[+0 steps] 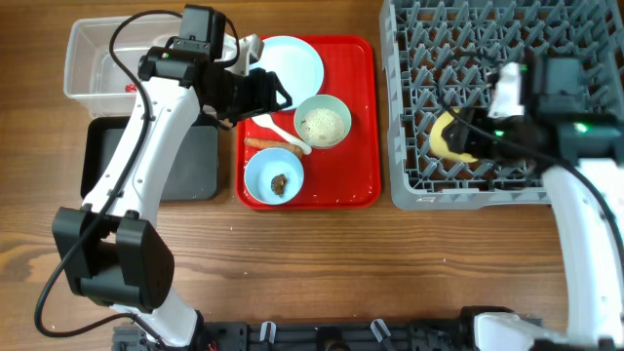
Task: Sort waste into correct bins and load items into the dishwasher rack
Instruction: 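Place the yellow cup upside down in the dish rack with the right gripper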
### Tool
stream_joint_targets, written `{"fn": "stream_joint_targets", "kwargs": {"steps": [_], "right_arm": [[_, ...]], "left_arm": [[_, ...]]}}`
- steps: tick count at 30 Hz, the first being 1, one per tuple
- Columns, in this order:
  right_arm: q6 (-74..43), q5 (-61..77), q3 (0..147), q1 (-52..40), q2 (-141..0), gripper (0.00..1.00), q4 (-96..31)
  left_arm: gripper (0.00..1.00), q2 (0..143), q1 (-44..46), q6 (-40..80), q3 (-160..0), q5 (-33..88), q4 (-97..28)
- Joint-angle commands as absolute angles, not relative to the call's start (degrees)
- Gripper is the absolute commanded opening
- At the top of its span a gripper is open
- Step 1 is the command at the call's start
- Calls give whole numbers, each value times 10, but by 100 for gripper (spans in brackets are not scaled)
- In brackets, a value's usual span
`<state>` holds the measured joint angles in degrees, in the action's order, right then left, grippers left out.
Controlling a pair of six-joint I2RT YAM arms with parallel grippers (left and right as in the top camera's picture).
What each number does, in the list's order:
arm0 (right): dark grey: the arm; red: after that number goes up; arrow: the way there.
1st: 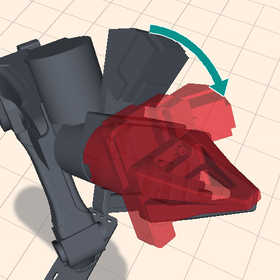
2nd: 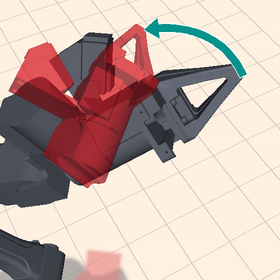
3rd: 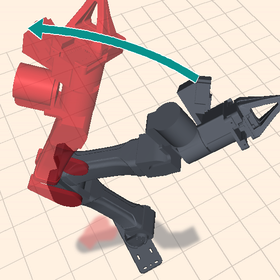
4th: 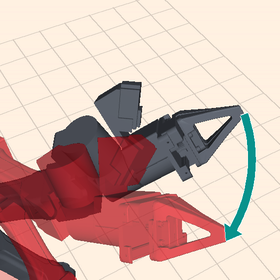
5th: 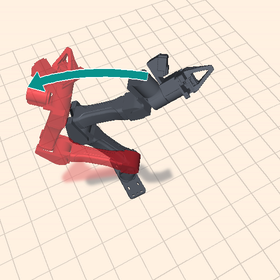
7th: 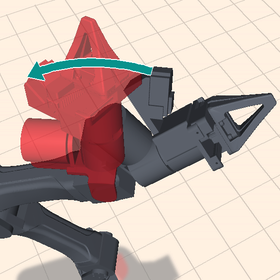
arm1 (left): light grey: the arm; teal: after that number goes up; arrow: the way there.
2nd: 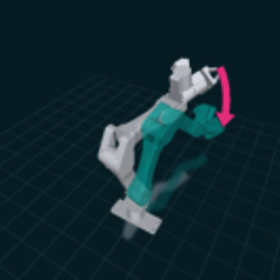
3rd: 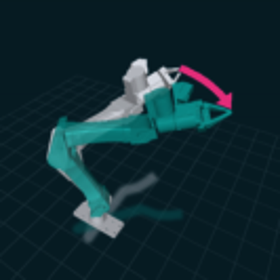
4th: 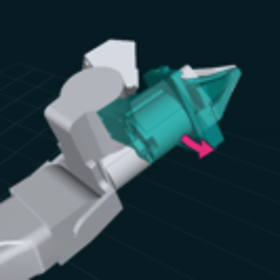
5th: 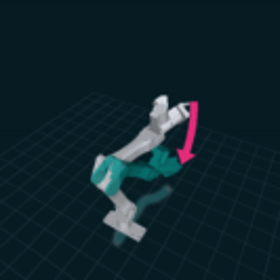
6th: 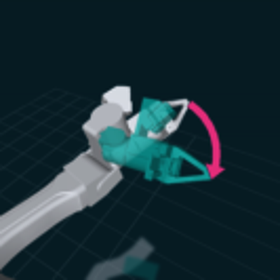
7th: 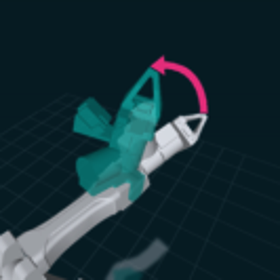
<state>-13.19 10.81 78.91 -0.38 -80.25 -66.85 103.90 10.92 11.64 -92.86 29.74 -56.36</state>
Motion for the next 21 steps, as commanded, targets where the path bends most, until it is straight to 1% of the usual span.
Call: {"fn": "stream_joint_targets", "kwargs": {"steps": [1,10,11,13,15,16,18,21], "right_arm": [[-135,64,796,-26,-864,47,-684],[-129,62,796,-27,-961,48,-692],[-128,62,796,-27,-969,50,-696],[-122,62,796,-27,-977,59,-702],[-120,62,796,-27,-980,73,-703],[-120,62,796,-27,-979,82,-700],[-120,62,803,-27,-978,91,-694],[-120,62,836,-27,-978,96,-699]], "left_arm": [[62,1040,111,113,-932,264,-565],[63,1040,111,113,-932,262,-566],[63,1040,111,113,-932,262,-566],[63,1040,111,113,-932,262,-566],[63,1040,111,113,-932,262,-566],[63,1040,111,113,-932,262,-566],[63,1040,111,113,-932,262,-566],[64,1040,111,113,-932,262,-566]]}}
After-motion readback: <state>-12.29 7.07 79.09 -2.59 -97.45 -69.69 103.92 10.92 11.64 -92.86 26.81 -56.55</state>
